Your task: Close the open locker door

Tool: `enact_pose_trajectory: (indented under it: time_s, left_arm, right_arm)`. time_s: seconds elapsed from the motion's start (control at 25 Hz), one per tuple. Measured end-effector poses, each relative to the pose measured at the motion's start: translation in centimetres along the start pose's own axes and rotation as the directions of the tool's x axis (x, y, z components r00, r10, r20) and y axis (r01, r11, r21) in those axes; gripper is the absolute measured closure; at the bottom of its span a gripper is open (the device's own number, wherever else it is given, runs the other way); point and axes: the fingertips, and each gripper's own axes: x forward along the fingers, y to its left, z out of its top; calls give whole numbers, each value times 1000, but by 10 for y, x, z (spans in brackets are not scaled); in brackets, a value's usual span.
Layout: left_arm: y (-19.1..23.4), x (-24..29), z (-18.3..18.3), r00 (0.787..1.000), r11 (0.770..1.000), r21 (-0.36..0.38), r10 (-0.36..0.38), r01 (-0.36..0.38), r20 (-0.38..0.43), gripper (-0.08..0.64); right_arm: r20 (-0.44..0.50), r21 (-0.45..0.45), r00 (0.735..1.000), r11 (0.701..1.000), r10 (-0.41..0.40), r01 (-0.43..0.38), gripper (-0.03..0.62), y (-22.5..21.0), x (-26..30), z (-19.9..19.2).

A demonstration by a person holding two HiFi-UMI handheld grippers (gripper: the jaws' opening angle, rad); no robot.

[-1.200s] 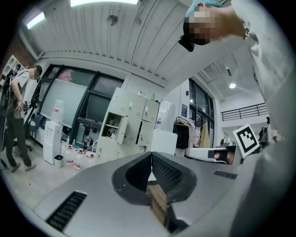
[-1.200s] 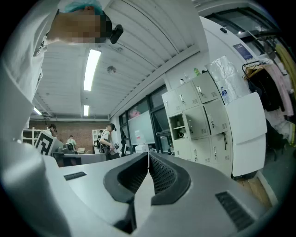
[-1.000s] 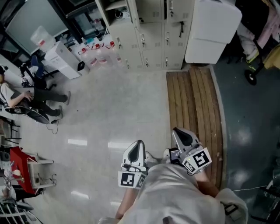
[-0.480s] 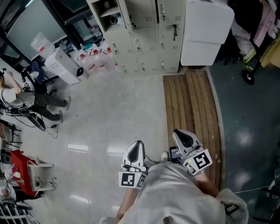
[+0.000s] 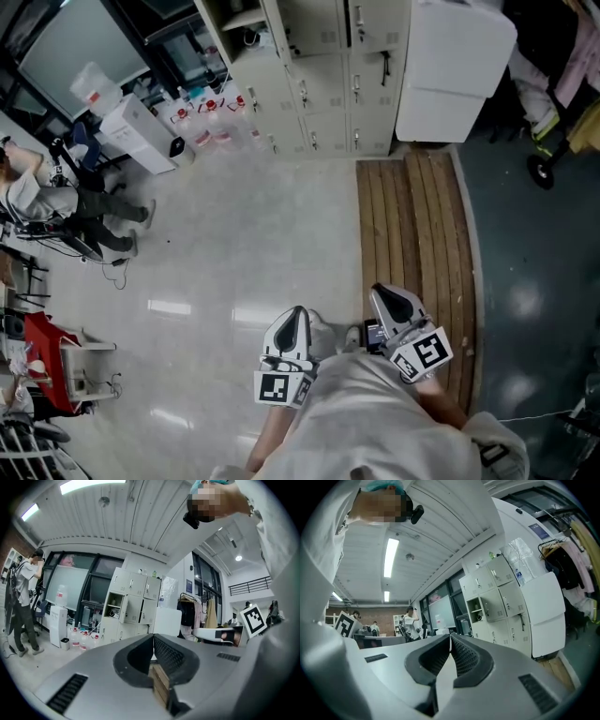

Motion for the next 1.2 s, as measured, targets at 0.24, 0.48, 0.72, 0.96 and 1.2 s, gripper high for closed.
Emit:
enact_pose_trajectory:
  time_s: [0.24, 0.48, 0.72, 0.96, 1.2]
  left_arm:
    - [24, 38, 5, 1000, 1000, 10, -24, 24, 19, 551]
    - [63, 89, 11, 998, 999, -3, -53, 53, 28, 551]
    - [117, 150, 28, 996, 997, -17, -81, 82, 48, 551]
    - [162, 196, 58, 984, 990, 21, -139, 138, 109, 551]
    - [212, 219, 59, 990, 991, 16, -130, 129, 57, 551]
  right_arm:
    - [-25, -17, 1000, 1000, -5, 5, 558, -15, 42, -4]
    - [-44, -29, 999, 999, -21, 20, 558, -34, 99, 1]
    - [-50, -55, 998, 998, -44, 41, 558, -56, 172, 16]
    - [-46, -51, 996, 996, -77, 75, 558, -69, 233, 23]
    - [-33, -28, 995, 995, -95, 94, 558, -69, 283, 20]
